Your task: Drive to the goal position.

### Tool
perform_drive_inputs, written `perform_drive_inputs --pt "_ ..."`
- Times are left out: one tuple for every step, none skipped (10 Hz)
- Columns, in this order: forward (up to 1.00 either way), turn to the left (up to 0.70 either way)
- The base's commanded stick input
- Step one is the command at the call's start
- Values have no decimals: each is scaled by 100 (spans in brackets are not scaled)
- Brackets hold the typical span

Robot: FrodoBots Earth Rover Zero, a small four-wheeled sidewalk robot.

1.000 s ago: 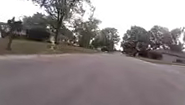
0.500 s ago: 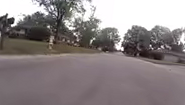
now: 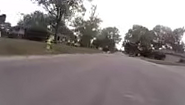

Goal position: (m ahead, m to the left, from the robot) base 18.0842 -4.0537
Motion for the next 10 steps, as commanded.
perform_drive_inputs --pt "100 0" --pt "100 0" --pt "100 0" --pt "100 0" --pt "100 0" --pt "100 0" --pt "100 0" --pt "100 0" --pt "100 0" --pt "100 0"
